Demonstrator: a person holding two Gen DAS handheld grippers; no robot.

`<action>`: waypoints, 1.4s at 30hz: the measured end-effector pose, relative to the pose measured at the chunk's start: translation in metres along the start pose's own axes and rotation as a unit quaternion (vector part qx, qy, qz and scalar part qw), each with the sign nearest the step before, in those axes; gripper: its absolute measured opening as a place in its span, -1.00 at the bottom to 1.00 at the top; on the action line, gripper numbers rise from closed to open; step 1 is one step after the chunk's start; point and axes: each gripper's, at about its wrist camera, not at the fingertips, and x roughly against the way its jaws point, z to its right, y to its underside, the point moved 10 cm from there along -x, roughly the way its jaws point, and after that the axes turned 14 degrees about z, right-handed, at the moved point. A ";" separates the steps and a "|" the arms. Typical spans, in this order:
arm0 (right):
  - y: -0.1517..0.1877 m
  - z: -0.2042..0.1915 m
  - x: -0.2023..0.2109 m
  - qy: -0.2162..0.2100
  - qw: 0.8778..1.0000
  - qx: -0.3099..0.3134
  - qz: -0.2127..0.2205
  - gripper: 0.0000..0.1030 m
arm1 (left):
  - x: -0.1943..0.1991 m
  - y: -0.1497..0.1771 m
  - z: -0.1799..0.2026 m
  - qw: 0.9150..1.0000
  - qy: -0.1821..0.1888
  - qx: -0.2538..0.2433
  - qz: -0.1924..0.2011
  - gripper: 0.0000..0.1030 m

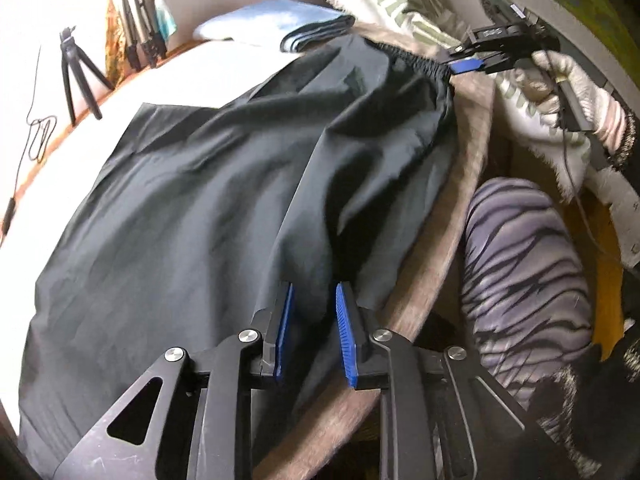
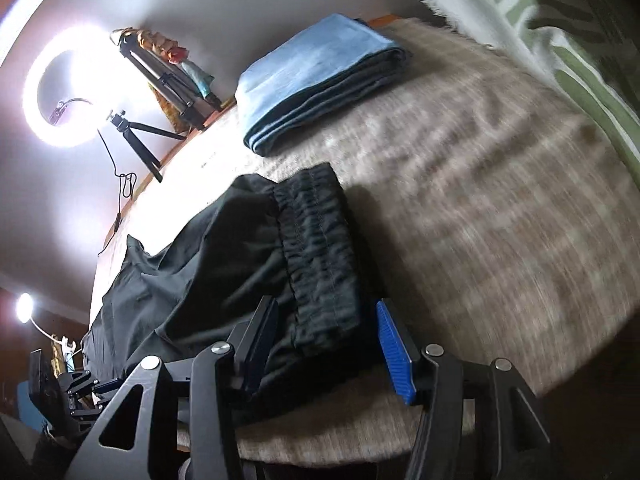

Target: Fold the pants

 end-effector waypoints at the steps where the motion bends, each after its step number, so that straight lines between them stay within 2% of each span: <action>1: 0.003 -0.001 0.004 -0.009 1.000 -0.010 0.001 0.05 | 0.004 0.005 -0.004 1.000 -0.001 0.007 -0.004 -0.62; 4: 0.012 -0.004 0.006 -0.024 0.999 -0.022 -0.002 0.07 | 0.017 0.014 -0.016 1.000 -0.012 0.018 -0.002 -0.56; 6: 0.016 -0.006 0.000 -0.026 0.999 -0.027 -0.006 0.07 | 0.023 0.022 -0.025 0.999 -0.028 0.017 0.000 -0.16; 8: 0.015 -0.008 -0.009 -0.022 0.999 -0.033 -0.004 0.04 | 0.026 0.029 -0.033 0.999 -0.043 0.020 0.000 -0.12; 11: 0.012 -0.006 -0.017 -0.013 0.999 -0.042 -0.002 -0.54 | 0.026 0.042 -0.039 0.998 -0.046 0.035 -0.007 -0.11; 14: 0.005 -0.012 -0.012 -0.023 0.999 -0.046 0.002 -0.70 | 0.021 0.057 -0.044 0.998 -0.042 0.043 -0.023 -0.11; 18: -0.024 -0.026 0.025 -0.061 0.996 -0.052 0.042 -0.80 | 0.022 0.065 -0.054 0.997 -0.032 0.067 -0.023 -0.10; 21: -0.029 -0.012 0.031 -0.038 0.997 -0.048 0.047 -0.81 | 0.025 0.067 -0.054 0.997 -0.030 0.061 -0.028 -0.10; 23: -0.016 0.001 0.019 -0.018 0.998 -0.049 0.023 -0.81 | 0.028 0.070 -0.052 0.997 -0.025 0.060 -0.032 -0.10; 26: 0.005 0.016 0.000 0.035 0.999 -0.003 -0.002 -0.83 | 0.037 0.063 -0.049 0.997 -0.007 0.079 -0.026 -0.10; 27: 0.007 0.021 -0.004 0.054 0.998 0.011 -0.003 -0.79 | 0.042 0.058 -0.046 0.996 0.000 0.083 -0.019 -0.10; 29: 0.006 0.024 -0.005 0.057 0.998 0.011 -0.009 -0.69 | 0.050 0.045 -0.040 0.996 0.016 0.090 -0.001 -0.10; 30: 0.002 0.024 -0.001 0.071 0.997 0.021 -0.007 -0.46 | 0.054 0.035 -0.036 0.995 0.025 0.093 0.012 -0.10; 31: -0.005 0.022 0.005 0.089 0.995 0.046 0.005 -0.34 | 0.055 0.025 -0.034 0.995 0.030 0.094 0.025 -0.10; 33: -0.020 0.008 0.017 0.107 0.989 0.096 0.039 -0.28 | 0.049 0.012 -0.032 0.994 0.034 0.096 0.039 -0.10; 35: -0.034 -0.014 0.026 0.089 0.986 0.124 0.066 -0.22 | 0.034 0.003 -0.025 0.994 0.047 0.092 0.040 -0.10; 36: -0.040 -0.031 0.028 0.065 0.985 0.141 0.077 -0.19 | 0.023 0.002 -0.019 0.995 0.053 0.084 0.033 -0.10; 40: -0.053 -0.082 0.005 0.004 0.977 0.203 0.064 -0.07 | -0.006 0.009 -0.011 0.996 0.057 0.065 0.006 -0.10; 42: -0.058 -0.100 -0.017 -0.021 0.973 0.227 0.045 0.11 | -0.009 0.013 -0.012 0.996 0.057 0.072 0.004 -0.10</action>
